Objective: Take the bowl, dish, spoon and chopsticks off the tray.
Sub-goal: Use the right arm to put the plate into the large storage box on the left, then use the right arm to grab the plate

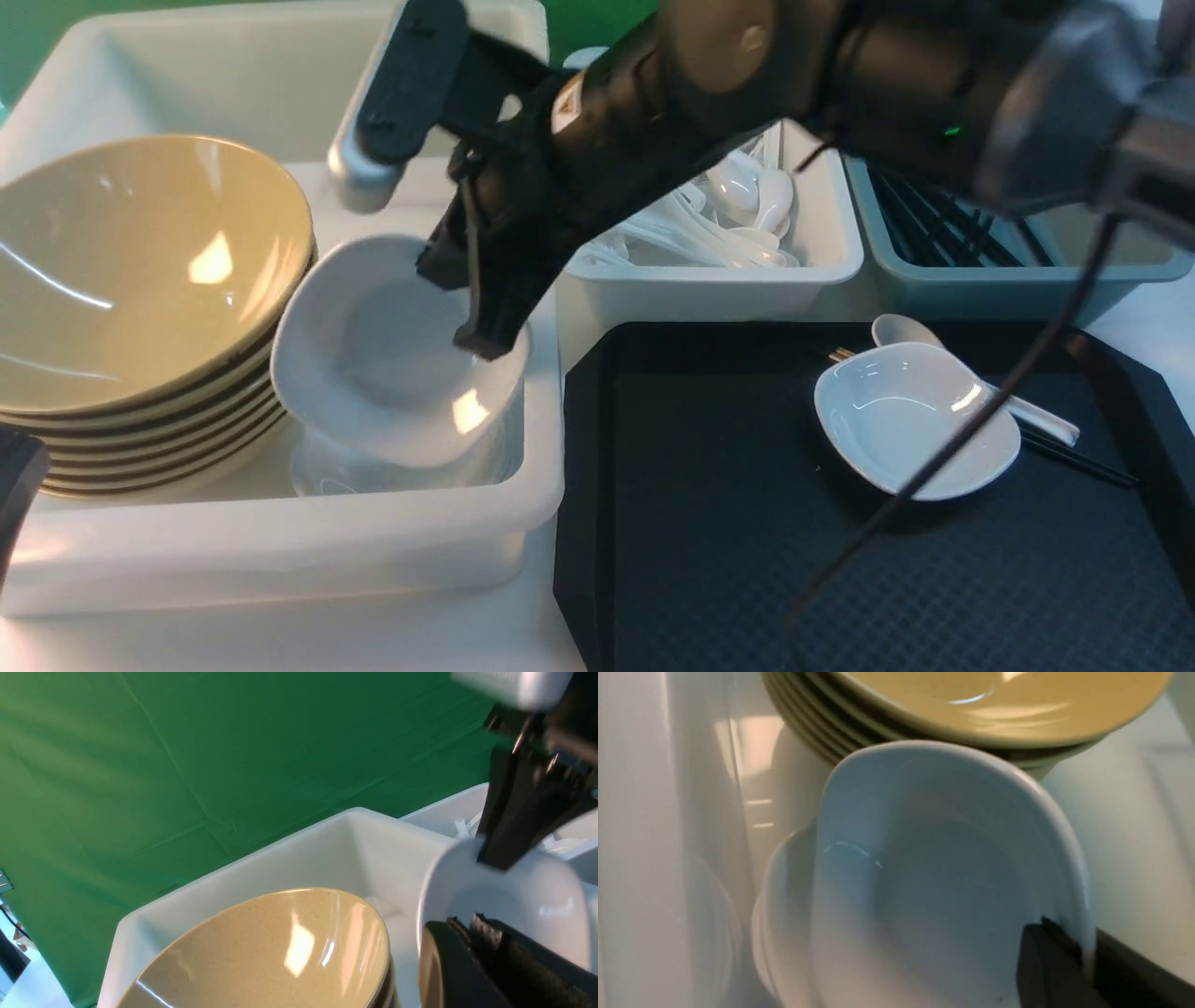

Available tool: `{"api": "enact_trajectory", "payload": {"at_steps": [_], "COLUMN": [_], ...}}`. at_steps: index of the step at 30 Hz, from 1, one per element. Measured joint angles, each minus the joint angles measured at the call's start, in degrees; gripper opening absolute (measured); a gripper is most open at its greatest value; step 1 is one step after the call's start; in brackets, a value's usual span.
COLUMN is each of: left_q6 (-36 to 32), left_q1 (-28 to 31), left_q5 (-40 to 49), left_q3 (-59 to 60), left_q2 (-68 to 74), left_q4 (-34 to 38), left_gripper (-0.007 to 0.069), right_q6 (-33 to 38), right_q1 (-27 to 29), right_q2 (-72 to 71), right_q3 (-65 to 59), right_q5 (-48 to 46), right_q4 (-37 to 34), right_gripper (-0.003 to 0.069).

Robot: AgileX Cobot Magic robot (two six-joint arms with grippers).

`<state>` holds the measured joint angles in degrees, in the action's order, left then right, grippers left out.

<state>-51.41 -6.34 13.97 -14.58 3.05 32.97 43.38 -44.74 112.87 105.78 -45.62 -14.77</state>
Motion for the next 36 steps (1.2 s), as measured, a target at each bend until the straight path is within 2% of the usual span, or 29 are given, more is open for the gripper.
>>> {"api": "enact_trajectory", "payload": {"at_steps": [3, 7, 10, 11, 12, 13, 16, 19, 20, 21, 24, 28, 29, 30, 32, 36], "left_q6": [0.0, 0.0, 0.59, 0.68, 1.12, 1.12, 1.26, 1.26, 1.26, 1.26, 1.26, 1.26, 1.26, 1.3, 1.43, 1.86], "left_q1": [0.0, 0.0, 0.0, 0.0, 0.0, 0.0, 0.0, 0.0, 0.0, 0.0, 0.0, 0.0, 0.0, 0.0, 0.0, 0.0], "left_q5": [0.0, 0.0, 0.1, 0.1, 0.1, 0.1, 0.16, 0.16, 0.16, 0.16, 0.16, 0.16, 0.16, 0.16, 0.16, 0.03], "left_q3": [0.0, 0.0, 0.0, 0.0, 0.0, 0.0, 0.0, 0.0, 0.0, 0.0, 0.0, 0.0, 0.0, 0.0, 0.0, 0.0], "left_q2": [0.0, 0.0, 0.0, 0.0, 0.0, 0.0, 0.0, 0.0, 0.0, 0.0, 0.0, 0.0, 0.0, 0.0, 0.0, 0.0], "left_q4": [0.0, 0.0, 0.0, 0.0, 0.0, 0.0, 0.0, 0.0, -0.02, -0.02, -0.07, -0.07, -0.07, -0.19, -0.19, -0.19], "left_gripper": [0.0008, 0.0008, 0.0008, 0.0008, 0.0008, 0.0008, 0.0008, 0.0008, 0.0008, 0.0008, 0.0008, 0.0008, 0.0008, 0.0008, 0.0008, 0.0008], "right_q6": [0.06, -0.2, -2.19, -2.3, -3.69, -3.96, -10.62, -17.97, -21.36, -21.36, -27.95, -35.36, -35.77, -36.53, -36.75, -38.29], "right_q1": [-1.11, -1.99, -2.05, -2.05, -2.11, -2.11, -2.05, -0.96, 0.51, 0.79, 7.53, 18.47, 19.0, 23.65, 26.27, 30.61], "right_q2": [2.88, 4.35, 4.29, 4.28, 3.98, 3.91, 1.05, -3.33, -5.81, -5.81, -11.61, -15.54, -15.69, -16.84, -17.27, -17.14], "right_q3": [2.5, 3.69, 4.75, 4.95, 5.9, 5.9, 7.15, 7.55, 7.55, 7.55, 7.36, 2.38, 1.34, -5.0, -10.26, -24.36], "right_q5": [-1.86, -1.84, -3.18, -3.33, -5.32, -5.64, -10.16, -12.96, -13.9, -13.9, -18.83, -24.64, -24.74, -25.11, -24.69, -17.72], "right_q4": [1.52, 1.98, 3.82, 4.14, 7.21, 7.63, 15.39, 21.5, 23.68, 23.91, 26.12, 25.23, 24.98, 22.37, 21.02, 19.56], "right_gripper": [0.0077, 0.0132, 0.0268, 0.0276, 0.034, 0.0347, 0.0441, 0.0468, 0.0472, 0.0472, 0.0475, 0.0475, 0.0475, 0.0475, 0.0475, 0.0475]}}
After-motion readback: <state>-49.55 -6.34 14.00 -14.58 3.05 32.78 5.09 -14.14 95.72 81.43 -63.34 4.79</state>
